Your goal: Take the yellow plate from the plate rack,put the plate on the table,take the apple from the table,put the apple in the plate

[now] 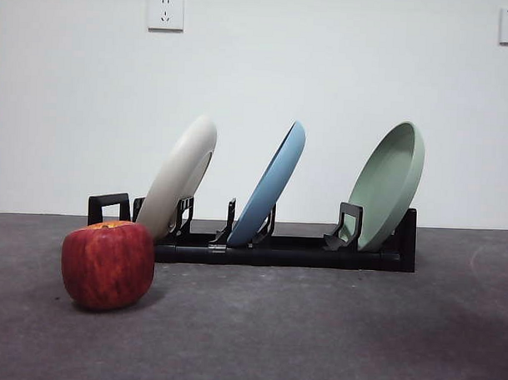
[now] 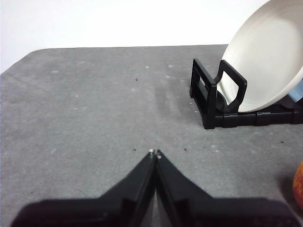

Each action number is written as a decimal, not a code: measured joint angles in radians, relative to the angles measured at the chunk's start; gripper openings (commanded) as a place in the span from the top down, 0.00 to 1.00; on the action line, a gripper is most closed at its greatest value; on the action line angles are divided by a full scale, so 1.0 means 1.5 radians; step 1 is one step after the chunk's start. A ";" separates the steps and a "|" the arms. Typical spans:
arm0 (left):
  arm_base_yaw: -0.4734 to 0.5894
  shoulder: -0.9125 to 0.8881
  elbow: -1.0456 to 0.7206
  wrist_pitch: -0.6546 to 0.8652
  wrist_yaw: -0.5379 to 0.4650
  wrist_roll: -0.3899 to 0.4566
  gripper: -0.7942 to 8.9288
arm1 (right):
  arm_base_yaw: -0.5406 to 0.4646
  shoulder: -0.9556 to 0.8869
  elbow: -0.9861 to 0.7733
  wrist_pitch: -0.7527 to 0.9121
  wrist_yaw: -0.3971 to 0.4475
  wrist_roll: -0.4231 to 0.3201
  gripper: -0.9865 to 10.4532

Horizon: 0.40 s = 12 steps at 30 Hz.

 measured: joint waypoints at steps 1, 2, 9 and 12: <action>0.000 0.000 0.000 0.000 0.000 0.000 0.92 | 0.000 0.000 0.000 0.000 0.000 0.000 0.91; 0.000 0.000 0.000 0.000 0.000 0.000 0.92 | 0.000 0.000 0.000 0.000 0.000 0.000 0.91; 0.000 0.000 0.000 0.000 0.000 -0.001 0.92 | 0.000 0.000 0.000 0.000 -0.003 0.004 0.91; 0.000 0.000 0.000 0.004 0.000 -0.005 0.92 | 0.000 0.000 0.000 0.000 -0.003 0.026 0.91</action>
